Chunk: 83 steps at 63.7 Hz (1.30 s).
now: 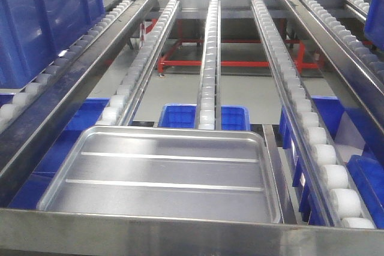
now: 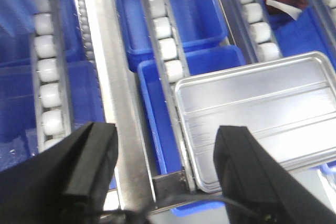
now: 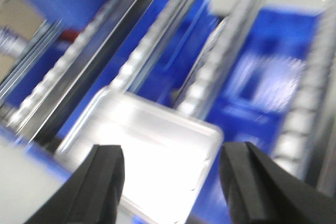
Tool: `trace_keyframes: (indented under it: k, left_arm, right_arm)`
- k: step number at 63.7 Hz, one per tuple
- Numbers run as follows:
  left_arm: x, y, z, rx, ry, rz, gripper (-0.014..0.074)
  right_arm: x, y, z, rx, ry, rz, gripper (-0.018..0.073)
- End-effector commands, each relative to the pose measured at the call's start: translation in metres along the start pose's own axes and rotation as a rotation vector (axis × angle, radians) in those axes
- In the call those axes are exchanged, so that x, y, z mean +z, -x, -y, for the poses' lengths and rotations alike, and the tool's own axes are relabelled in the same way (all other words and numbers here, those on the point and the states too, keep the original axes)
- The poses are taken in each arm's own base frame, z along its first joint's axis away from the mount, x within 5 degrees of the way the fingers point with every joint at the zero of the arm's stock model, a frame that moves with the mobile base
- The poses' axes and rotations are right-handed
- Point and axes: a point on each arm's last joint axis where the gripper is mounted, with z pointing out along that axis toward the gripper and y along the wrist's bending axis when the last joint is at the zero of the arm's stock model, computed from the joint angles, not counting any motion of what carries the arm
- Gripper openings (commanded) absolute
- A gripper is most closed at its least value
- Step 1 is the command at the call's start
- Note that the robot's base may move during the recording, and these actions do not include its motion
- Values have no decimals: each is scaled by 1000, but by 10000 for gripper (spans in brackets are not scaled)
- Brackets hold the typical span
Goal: Grab silver tray and stack on right shelf
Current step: 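Lower both grippers to the silver tray's short edges and close them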
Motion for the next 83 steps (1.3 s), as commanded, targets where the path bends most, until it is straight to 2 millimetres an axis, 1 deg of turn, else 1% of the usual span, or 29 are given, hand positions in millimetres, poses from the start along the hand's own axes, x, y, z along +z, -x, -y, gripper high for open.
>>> trace_keyframes:
  k: [1, 6, 13, 17, 23, 32, 38, 40, 45, 50, 56, 59, 63, 69, 83]
  left_arm:
    - [-4, 24, 7, -11, -41, 85, 332]
    - [5, 30, 11, -59, -79, 76, 332]
    - [23, 35, 16, -115, -124, -1, 332]
    - [34, 37, 22, -99, -137, -70, 332]
    - [48, 42, 30, -76, -158, -119, 332]
    - [70, 38, 39, -44, -164, -190, 332]
    - [88, 33, 40, -65, -150, -248, 331]
    - [94, 31, 39, -63, -139, -267, 331]
    - [106, 26, 36, -79, -92, -309, 330]
    - [120, 19, 32, -104, -28, -366, 330]
    - [134, 13, 30, -149, 24, -408, 330]
    - [139, 10, 30, -159, 36, -421, 329]
    - [147, 7, 30, -172, 49, -437, 329]
    - [157, 2, 29, -175, 59, -462, 329]
    - [173, -4, 31, -179, 58, -477, 329]
  right_arm:
    - [12, 16, -8, 14, 35, 69, 502]
    - [33, 12, -7, 42, 27, 6, 502]
    - [51, 9, -11, 92, 35, -130, 500]
    - [63, 7, -14, 88, 40, -229, 501]
    - [81, 7, -16, 90, 34, -339, 499]
    - [109, 6, -16, 68, 9, -465, 499]
    - [124, 6, -9, 56, -76, -536, 499]
    - [127, 7, -5, 40, -120, -550, 499]
    - [132, 9, 4, 75, -256, -583, 499]
    - [137, 14, 9, 108, -341, -560, 499]
    - [143, 20, 8, 156, -335, -500, 499]
    - [146, 20, 4, 162, -316, -487, 499]
    - [151, 17, 1, 176, -297, -488, 499]
    - [161, 7, -3, 177, -292, -532, 499]
    - [183, -13, 3, 183, -328, -607, 499]
